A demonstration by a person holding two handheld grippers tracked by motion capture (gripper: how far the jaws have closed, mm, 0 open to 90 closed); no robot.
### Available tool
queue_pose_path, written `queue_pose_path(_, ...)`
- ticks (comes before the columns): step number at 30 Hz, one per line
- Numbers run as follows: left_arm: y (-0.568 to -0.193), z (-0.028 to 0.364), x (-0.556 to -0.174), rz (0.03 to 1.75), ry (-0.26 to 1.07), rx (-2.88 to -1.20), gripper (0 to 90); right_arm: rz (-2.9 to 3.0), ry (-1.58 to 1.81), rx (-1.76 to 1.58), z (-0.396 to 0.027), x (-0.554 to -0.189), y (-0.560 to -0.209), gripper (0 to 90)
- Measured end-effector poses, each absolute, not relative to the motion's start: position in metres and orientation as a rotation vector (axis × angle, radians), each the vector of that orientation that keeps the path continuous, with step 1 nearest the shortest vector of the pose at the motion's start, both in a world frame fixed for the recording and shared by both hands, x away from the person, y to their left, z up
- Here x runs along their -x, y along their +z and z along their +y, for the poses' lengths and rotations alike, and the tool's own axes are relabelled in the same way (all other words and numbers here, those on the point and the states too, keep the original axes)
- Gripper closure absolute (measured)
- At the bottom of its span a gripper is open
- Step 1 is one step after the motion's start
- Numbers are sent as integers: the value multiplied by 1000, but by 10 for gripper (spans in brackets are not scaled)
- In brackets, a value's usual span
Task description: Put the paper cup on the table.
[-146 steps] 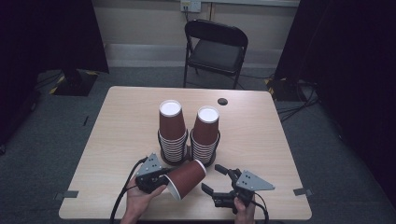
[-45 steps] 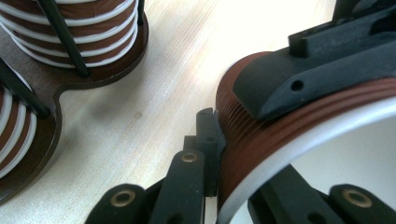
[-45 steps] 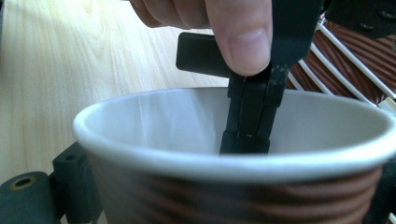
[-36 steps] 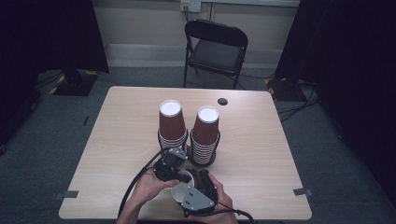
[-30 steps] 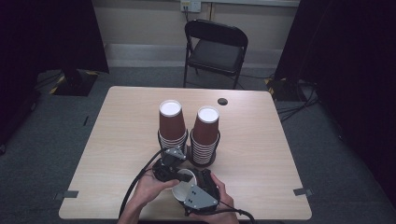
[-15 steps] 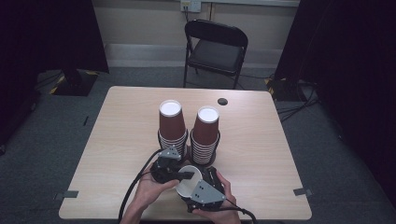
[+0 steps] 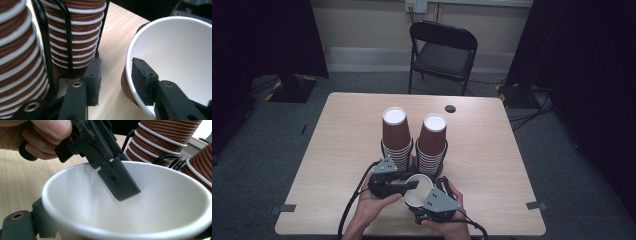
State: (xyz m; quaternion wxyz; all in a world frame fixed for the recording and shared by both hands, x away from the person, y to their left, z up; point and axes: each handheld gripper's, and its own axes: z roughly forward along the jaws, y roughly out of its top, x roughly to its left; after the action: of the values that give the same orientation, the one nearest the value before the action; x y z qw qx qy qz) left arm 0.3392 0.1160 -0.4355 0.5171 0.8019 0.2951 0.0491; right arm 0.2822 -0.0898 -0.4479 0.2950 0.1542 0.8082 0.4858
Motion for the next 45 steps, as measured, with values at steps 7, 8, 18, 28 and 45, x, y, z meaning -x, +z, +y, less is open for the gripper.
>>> queue_pose_path(7,-434,117,-333,660,189,-1898,444,2141,1315,-473,-98,-286,-449,101)
queue_pose_path(8,-433,117,-332,659,199,-1895,434,2141,1318,-486,-99,-286,-449,101)
queue_pose_path(18,-434,126,-326,704,252,-1802,300,2128,1342,-550,-107,-289,-448,101)
queue_pose_path(28,-439,140,-321,741,347,-1766,214,2109,1367,-641,-118,-292,-449,100)
queue_pose_path(45,-469,159,-319,860,420,-1687,158,2005,1485,-852,-162,-305,-443,97)
